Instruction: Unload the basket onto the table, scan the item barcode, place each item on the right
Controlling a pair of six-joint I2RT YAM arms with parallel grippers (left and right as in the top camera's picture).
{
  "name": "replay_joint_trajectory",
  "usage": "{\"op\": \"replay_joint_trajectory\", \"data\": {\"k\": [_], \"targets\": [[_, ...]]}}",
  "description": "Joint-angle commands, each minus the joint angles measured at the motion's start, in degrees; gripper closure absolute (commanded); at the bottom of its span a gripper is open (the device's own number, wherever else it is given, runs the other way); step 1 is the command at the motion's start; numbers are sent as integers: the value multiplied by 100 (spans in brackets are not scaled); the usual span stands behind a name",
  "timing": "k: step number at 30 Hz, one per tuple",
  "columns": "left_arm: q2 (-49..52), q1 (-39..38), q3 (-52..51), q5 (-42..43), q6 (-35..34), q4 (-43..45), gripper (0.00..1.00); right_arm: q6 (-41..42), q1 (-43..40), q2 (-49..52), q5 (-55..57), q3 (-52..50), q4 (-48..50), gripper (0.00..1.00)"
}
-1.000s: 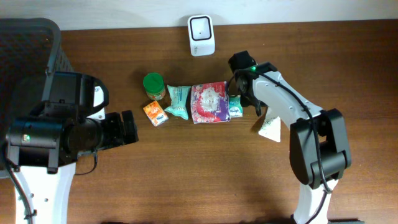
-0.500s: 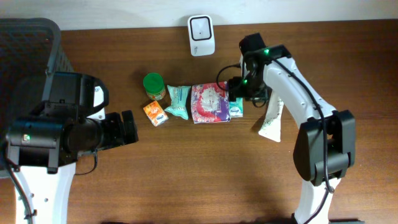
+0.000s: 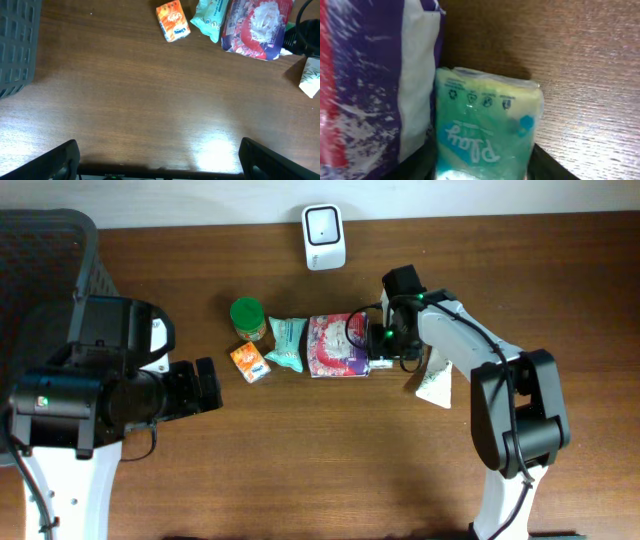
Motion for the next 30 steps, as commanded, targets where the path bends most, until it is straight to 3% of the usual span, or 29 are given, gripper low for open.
{"op": "replay_joint_trajectory", "data": {"k": [1, 4, 8, 11, 14, 15, 20, 30], "targets": [[-55, 9, 13, -39, 48, 4, 1, 70, -83, -9, 750, -48, -26, 57], [-55, 9, 13, -42, 48, 4, 1, 479, -216, -13, 1565, -46, -374, 62], [-55, 9, 13, -39, 48, 7, 1, 474, -557, -13, 1751, 308, -1032, 56], [-55, 9, 13, -42, 48, 7, 1, 127, -605, -13, 1545, 1117, -1941, 29], [-55, 9, 13, -39, 48, 7, 1, -24, -605, -15, 1067, 1672, -2503, 12], [-55, 9, 13, -42, 48, 4, 1, -26, -605, -13, 752, 1705, -2522, 0], [-55, 9, 13, -42, 48, 4, 1, -409, -538, -11, -323, 1698, -2520, 1], [-55, 9, 13, -42, 48, 4, 1, -402, -221, -11, -859, 1274, -1700, 1]]}}
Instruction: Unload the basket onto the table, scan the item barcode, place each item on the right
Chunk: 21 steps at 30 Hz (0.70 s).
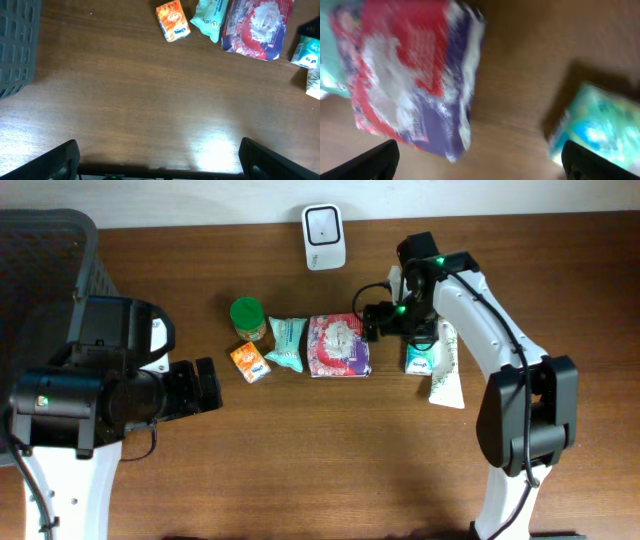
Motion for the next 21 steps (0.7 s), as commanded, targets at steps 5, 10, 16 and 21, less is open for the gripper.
{"op": "replay_joint_trajectory", "data": {"k": [5, 10, 16, 21], "targets": [[-55, 9, 15, -42, 48, 4, 1, -103, 24, -15, -1510, -1316, 1456, 7], [-55, 9, 15, -42, 48, 7, 1, 160, 15, -15, -1792, -2483, 3008, 21], [-55, 9, 15, -42, 48, 7, 1, 223, 20, -39, -1902, -2212, 2868, 96], [-55, 9, 15, -39, 48, 7, 1, 223, 94, -68, -129, -448, 813, 96]]}}
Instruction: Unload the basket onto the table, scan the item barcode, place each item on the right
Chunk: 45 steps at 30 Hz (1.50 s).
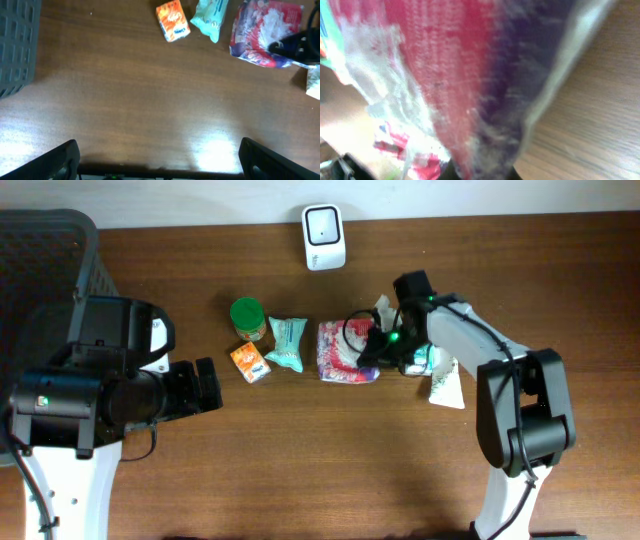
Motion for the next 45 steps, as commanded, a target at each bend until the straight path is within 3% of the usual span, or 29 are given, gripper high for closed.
{"op": "replay_joint_trajectory", "data": {"k": [1, 3, 5, 9, 13, 14, 15, 17, 23, 26, 29, 35, 39, 45], "targets": [[-55, 9, 15, -39, 48, 0, 1, 4, 129, -57, 1801, 1429, -1051, 96], [-55, 9, 15, -42, 48, 0, 1, 654, 302, -57, 3460, 2144, -1917, 96], [-55, 9, 15, -42, 48, -2, 1, 1043, 584, -46, 4750, 2214, -2271, 96], [-55, 9, 15, -42, 48, -2, 1, 1541, 1058, 94, 5960, 1716, -2286, 96], [-55, 9, 15, -42, 48, 0, 1, 1545, 1467, 354, 5969, 1596, -2251, 96], [-55, 9, 15, -39, 48, 0, 1, 1545, 1572, 378, 5888, 1596, -2234, 94], [-55, 9, 15, -42, 48, -2, 1, 1541, 1762, 380, 5786, 1596, -2184, 85], [-55, 9, 15, -42, 48, -2, 1, 1532, 2074, 380, 5670, 1598, -2065, 47], [-55, 9, 15, -42, 48, -2, 1, 1386, 2518, 378, 4240, 1974, -1683, 24], [-55, 9, 15, -42, 48, -2, 1, 1121, 2380, 378, 3963, 2848, -2247, 2], [-55, 9, 15, -42, 48, -2, 1, 723, 2068, 378, 3471, 3403, -2601, 1], [-55, 9, 15, -42, 48, 0, 1, 584, 940, 378, 3401, 3405, -2791, 1], [-55, 9, 15, -42, 48, 0, 1, -614, 264, 380, 1838, 3209, -2671, 1], [-55, 9, 15, -42, 48, 0, 1, -1165, -140, 380, -85, 1707, -1207, 1]]}}
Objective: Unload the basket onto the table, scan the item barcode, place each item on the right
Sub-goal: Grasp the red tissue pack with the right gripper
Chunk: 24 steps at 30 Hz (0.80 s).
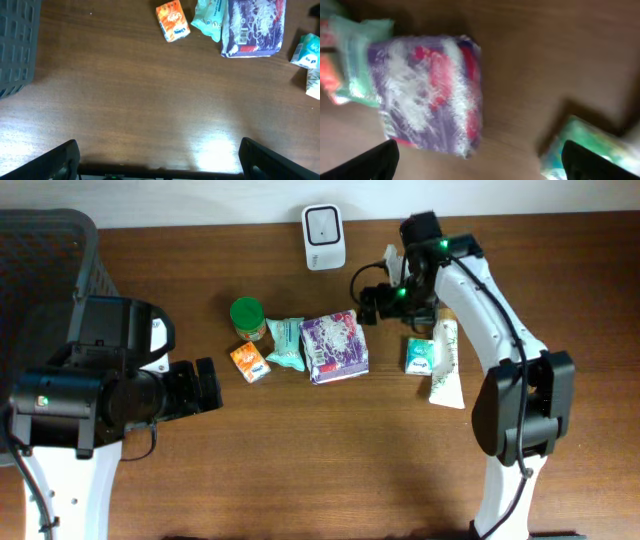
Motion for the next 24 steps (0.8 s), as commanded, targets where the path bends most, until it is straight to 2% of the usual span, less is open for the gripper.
{"op": "replay_joint_trajectory", "data": {"k": [1, 4, 5, 6, 7, 10, 12, 14, 15, 16, 20, 24], "targets": [[-55, 9, 15, -39, 48, 4, 1, -374, -35, 11, -1172, -863, 673, 1], [-55, 9, 15, -42, 48, 7, 1, -317, -35, 11, -1246, -1641, 1416, 1], [-55, 9, 15, -39, 48, 7, 1, -173, -35, 11, -1307, -1937, 1742, 3], [-55, 9, 15, -39, 48, 4, 1, -111, -35, 11, -1486, -2177, 2046, 13], [-55, 9, 15, -42, 48, 4, 1, -111, -35, 11, -1718, -2380, 2326, 19], [-55, 9, 15, -42, 48, 7, 1, -111, -35, 11, -2234, -2734, 2863, 31], [-55, 9, 15, -42, 48, 7, 1, -87, -31, 11, -2295, -2776, 2911, 57], [-55, 9, 15, -42, 48, 4, 1, -24, -31, 11, -2402, -2776, 2911, 75], [-55, 9, 15, -39, 48, 4, 1, 229, -31, 9, -2446, -2771, 2924, 92], [-55, 9, 15, -39, 48, 4, 1, 426, -37, 9, -2564, -2754, 2946, 96], [-55, 9, 15, -42, 48, 7, 1, 538, -37, -44, -2769, -2612, 2747, 96], [-55, 9, 15, -42, 48, 7, 1, 841, -35, -608, -1506, -2465, 1947, 96]]}}
